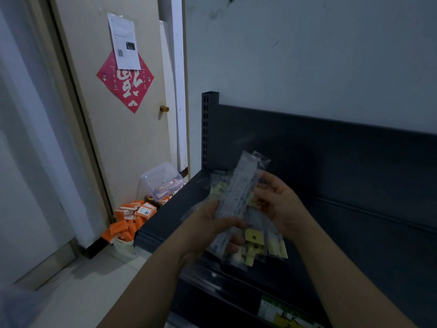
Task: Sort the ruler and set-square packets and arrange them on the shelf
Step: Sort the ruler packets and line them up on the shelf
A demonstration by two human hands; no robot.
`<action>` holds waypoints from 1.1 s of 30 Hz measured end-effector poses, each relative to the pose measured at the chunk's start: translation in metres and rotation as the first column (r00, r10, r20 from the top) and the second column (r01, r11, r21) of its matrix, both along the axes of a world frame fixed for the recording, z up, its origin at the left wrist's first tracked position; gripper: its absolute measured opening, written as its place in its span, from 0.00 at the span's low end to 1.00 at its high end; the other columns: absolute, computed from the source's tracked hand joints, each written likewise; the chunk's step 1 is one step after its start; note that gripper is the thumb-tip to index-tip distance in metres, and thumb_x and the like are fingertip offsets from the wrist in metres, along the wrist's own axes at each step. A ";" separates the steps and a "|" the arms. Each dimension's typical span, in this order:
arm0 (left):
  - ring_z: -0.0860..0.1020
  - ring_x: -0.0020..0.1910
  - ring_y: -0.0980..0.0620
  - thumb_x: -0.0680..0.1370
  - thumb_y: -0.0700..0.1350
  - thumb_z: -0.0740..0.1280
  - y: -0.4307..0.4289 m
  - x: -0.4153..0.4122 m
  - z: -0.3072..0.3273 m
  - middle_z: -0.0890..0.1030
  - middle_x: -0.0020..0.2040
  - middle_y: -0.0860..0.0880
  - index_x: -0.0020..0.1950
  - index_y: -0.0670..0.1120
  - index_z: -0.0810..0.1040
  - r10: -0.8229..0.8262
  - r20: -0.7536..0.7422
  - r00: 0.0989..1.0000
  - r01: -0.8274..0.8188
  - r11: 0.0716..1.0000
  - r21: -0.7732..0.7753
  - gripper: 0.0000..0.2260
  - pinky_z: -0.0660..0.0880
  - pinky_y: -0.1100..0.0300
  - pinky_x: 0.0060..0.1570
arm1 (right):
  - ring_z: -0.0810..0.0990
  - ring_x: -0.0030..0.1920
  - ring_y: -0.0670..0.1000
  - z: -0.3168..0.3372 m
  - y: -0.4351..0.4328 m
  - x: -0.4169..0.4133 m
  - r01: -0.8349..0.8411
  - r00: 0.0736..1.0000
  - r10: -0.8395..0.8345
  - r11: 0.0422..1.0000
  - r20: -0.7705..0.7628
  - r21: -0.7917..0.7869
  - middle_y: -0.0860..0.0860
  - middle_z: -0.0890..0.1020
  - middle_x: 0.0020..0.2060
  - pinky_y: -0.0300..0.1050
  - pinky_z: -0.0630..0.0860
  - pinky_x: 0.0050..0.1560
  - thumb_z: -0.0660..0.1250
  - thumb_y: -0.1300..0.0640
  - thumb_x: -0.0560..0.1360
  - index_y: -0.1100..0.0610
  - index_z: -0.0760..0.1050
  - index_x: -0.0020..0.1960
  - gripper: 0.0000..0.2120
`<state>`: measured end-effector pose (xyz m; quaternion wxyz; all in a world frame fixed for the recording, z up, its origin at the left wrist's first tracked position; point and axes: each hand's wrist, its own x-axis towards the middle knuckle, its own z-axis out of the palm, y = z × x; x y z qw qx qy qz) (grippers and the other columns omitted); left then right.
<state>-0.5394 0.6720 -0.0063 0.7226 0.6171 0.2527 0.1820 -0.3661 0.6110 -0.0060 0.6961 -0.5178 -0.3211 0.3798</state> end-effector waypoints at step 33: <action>0.73 0.25 0.51 0.70 0.37 0.74 0.064 0.018 0.003 0.77 0.32 0.44 0.49 0.38 0.77 0.441 -0.239 0.865 -0.363 0.879 0.307 0.11 0.69 0.65 0.21 | 0.68 0.64 0.42 -0.027 0.007 0.002 0.030 0.546 0.336 0.908 0.768 -0.418 0.41 0.71 0.63 0.30 0.66 0.57 0.56 0.62 0.81 0.50 0.77 0.63 0.17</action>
